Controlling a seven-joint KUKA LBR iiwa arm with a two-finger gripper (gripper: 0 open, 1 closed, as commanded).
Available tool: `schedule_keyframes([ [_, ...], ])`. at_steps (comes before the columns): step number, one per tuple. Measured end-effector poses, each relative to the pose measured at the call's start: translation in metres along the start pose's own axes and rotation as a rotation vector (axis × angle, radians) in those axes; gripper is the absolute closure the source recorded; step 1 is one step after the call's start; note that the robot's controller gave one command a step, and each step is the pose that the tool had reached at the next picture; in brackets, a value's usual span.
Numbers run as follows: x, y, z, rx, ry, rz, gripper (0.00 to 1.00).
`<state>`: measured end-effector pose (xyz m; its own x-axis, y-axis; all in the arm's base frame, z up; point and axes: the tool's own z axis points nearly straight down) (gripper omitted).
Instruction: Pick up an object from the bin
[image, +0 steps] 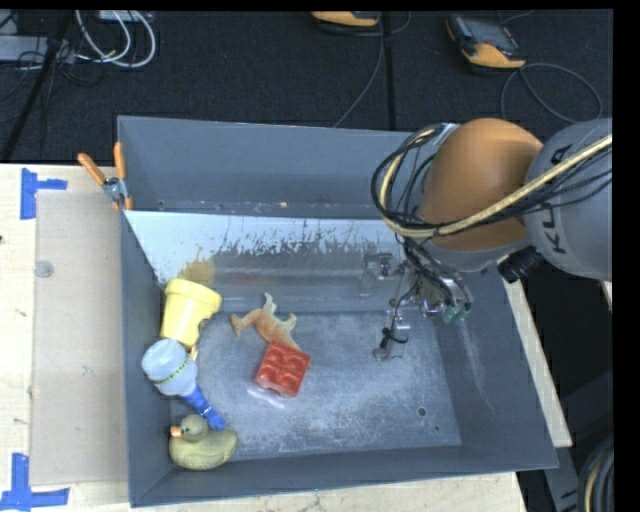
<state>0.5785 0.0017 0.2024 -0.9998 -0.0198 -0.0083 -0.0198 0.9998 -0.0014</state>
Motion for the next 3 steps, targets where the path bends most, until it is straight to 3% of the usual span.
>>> schedule_keyframes([
  [1, 0.001, 0.045, 0.063, -0.002, 0.007, -0.006, 0.00],
  [2, 0.004, 0.069, 0.100, -0.004, 0.015, -0.005, 0.00],
  [3, 0.025, 0.090, 0.112, 0.000, 0.009, -0.054, 0.00],
])
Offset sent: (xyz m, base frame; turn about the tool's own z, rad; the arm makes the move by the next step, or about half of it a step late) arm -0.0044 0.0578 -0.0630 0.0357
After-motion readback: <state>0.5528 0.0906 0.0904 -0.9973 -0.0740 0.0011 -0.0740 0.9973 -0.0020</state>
